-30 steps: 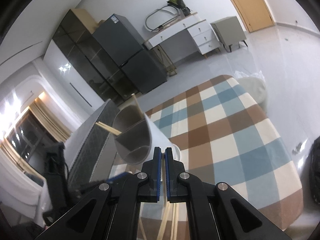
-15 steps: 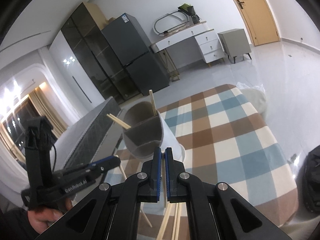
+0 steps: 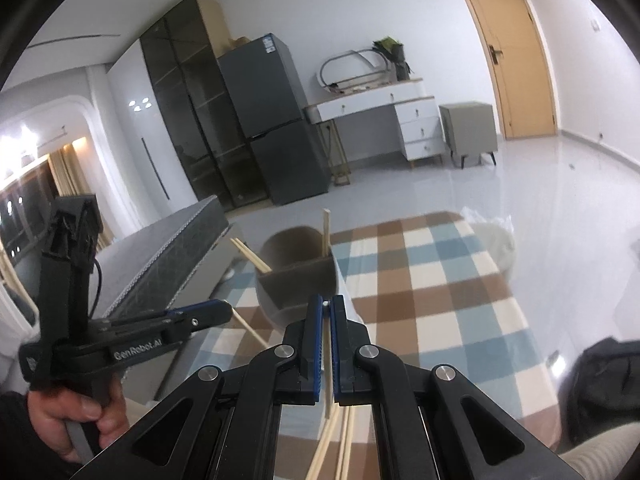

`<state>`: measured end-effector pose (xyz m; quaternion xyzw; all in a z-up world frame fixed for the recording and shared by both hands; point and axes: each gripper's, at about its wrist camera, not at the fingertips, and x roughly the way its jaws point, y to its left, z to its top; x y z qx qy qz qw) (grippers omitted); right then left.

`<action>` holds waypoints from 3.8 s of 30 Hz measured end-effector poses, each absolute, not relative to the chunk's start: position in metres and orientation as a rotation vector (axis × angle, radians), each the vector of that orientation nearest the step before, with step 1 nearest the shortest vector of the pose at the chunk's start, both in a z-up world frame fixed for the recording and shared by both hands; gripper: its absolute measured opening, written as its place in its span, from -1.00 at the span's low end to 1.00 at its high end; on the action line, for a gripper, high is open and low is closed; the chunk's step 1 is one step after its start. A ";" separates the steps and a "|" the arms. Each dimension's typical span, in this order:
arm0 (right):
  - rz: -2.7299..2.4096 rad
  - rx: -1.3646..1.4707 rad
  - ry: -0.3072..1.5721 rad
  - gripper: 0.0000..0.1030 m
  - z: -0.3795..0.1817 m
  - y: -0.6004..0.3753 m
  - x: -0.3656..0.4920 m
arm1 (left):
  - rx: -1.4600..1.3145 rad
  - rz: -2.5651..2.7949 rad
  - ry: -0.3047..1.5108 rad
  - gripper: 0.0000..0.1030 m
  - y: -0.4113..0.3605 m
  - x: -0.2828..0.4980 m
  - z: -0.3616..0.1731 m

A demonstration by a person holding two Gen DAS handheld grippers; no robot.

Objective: Organize utensils
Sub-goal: 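Lift both held chopsticks up over the holder and lower them in, then open both grippers to drop the chopsticks into the holder and withdraw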

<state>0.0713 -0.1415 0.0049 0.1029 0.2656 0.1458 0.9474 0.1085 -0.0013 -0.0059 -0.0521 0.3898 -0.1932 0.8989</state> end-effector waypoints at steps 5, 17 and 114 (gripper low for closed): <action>0.295 0.171 0.516 -0.94 0.019 -0.136 0.076 | -0.119 -0.419 0.773 -0.97 0.005 0.110 0.013; 0.298 0.152 0.399 -0.94 0.079 -0.142 0.099 | -0.271 -0.472 0.711 -0.98 0.034 0.131 0.072; 0.350 0.170 0.629 1.00 -0.021 -0.155 0.080 | -0.134 -0.103 0.716 0.53 0.018 0.084 -0.020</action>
